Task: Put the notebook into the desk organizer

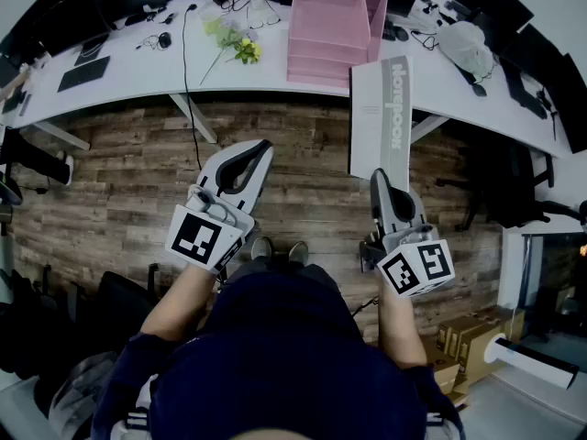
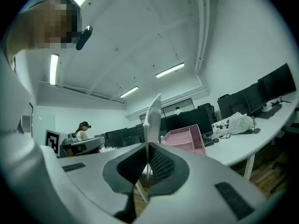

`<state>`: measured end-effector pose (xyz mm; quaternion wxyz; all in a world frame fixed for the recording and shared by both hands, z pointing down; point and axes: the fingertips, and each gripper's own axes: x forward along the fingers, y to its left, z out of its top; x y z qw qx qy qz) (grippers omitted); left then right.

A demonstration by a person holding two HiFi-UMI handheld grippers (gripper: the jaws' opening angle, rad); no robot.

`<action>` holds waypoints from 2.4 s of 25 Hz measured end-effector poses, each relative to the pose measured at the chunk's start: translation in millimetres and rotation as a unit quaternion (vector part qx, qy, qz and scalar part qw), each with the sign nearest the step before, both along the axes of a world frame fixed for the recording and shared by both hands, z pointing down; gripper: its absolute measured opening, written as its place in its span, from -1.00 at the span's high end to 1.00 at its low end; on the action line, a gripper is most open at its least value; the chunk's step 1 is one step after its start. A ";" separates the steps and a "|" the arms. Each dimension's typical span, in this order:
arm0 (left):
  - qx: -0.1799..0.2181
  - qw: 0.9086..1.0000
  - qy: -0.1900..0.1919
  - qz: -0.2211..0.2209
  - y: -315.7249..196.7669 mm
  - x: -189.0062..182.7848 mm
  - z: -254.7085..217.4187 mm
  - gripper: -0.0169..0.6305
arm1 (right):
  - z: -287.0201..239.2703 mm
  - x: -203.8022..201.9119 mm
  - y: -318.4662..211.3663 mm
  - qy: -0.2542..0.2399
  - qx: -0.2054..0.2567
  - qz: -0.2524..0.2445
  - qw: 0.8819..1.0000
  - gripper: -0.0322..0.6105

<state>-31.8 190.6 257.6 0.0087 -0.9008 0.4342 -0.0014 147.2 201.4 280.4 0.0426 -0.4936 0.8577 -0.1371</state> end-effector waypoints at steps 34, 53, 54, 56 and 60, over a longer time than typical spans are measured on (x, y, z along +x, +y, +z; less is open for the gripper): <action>-0.004 1.000 -0.020 -0.017 -10.1 46.4 10.6 0.84 | 16.2 48.1 -18.5 -0.007 0.001 -0.016 1.000 0.87; -0.004 1.000 -0.012 -0.029 -54.0 47.0 20.6 0.84 | 21.0 54.5 -61.8 0.002 0.007 -0.024 1.000 0.87; -0.004 1.000 -0.011 -0.029 -59.2 46.5 21.7 0.84 | 22.1 54.0 -66.8 0.003 0.006 -0.024 1.000 0.87; -0.006 1.000 -0.009 -0.028 -71.4 44.7 24.4 0.84 | 24.7 52.3 -78.8 0.005 0.004 -0.024 1.000 0.87; -0.017 0.999 -0.008 -0.028 -101.2 35.8 33.0 0.84 | 31.2 43.5 -108.2 0.007 -0.005 -0.023 1.000 0.87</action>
